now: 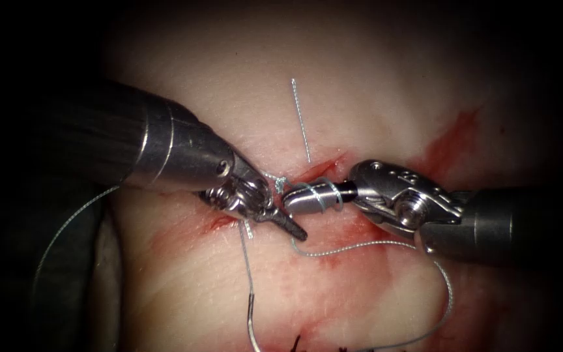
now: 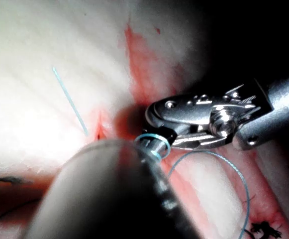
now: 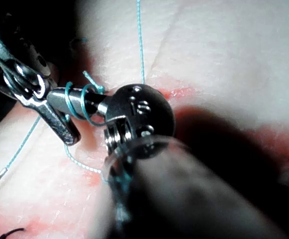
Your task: Wound Closure
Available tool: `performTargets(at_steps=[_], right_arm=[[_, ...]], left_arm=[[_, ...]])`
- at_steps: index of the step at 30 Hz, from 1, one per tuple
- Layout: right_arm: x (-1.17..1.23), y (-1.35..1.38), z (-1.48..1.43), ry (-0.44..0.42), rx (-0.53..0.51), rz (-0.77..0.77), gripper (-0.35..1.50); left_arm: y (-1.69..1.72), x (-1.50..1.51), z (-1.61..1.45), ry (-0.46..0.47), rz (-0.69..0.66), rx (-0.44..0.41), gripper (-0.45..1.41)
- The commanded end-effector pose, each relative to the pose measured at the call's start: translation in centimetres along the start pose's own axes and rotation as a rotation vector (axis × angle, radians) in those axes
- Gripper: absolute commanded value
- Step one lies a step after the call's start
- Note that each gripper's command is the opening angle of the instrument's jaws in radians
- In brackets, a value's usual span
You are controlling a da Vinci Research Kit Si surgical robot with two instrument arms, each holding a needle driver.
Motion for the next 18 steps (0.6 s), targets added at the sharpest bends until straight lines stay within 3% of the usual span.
performTargets(at_steps=[1, 5, 11, 18], right_arm=[[-0.05, 0.04, 0.05, -0.016, -0.058, -0.023, -0.35], [-0.07, -0.05, 0.05, -0.024, -0.302, -0.089, -0.35], [-0.07, -0.18, 0.11, -0.045, -0.544, -0.191, -0.35], [-0.06, -0.26, 0.18, -0.01, -0.679, -0.206, -0.35]], left_arm=[[0.0, 0.04, 0.08, 0.001, -0.006, -0.016, -0.45], [0.08, 0.09, 0.19, 0.006, -0.024, -0.07, -0.45], [0.1, 0.12, 0.21, 0.012, -0.026, -0.092, -0.45], [0.09, 0.14, 0.19, 0.015, -0.025, -0.095, -0.45]])
